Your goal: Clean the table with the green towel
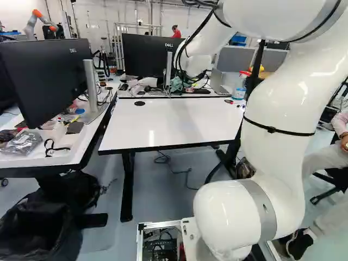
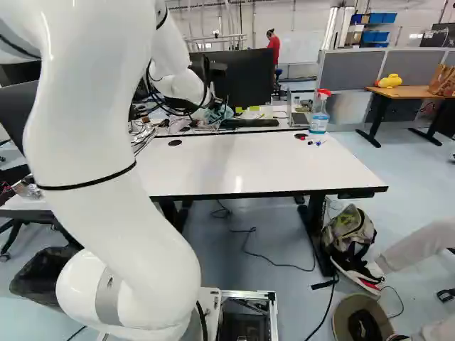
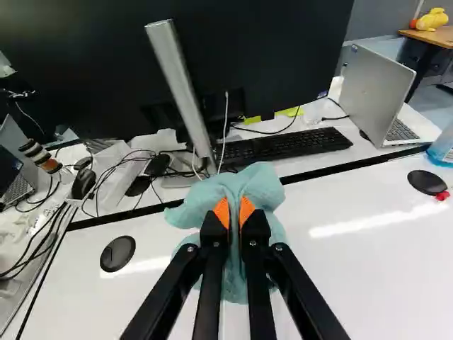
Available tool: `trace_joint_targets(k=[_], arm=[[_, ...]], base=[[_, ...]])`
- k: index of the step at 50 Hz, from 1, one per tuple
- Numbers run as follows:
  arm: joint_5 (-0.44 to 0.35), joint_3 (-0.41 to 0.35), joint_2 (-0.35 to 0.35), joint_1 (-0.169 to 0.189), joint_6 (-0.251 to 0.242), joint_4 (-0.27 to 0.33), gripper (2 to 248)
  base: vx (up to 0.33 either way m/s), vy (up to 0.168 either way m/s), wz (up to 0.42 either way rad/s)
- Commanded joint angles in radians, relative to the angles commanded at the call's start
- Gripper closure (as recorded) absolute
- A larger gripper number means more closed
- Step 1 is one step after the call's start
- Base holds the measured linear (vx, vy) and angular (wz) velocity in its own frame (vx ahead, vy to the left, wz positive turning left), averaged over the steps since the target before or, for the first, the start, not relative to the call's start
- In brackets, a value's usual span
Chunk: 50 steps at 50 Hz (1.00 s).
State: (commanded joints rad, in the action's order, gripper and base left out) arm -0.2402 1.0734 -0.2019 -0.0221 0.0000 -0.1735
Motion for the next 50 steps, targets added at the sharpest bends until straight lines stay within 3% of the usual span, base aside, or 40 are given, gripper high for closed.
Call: trace_joint_targets(k=[50], arm=[[0.0, 0.013, -0.012, -0.137, 0.0, 0.0, 213]], base=[[0.0, 0.0, 0.0]])
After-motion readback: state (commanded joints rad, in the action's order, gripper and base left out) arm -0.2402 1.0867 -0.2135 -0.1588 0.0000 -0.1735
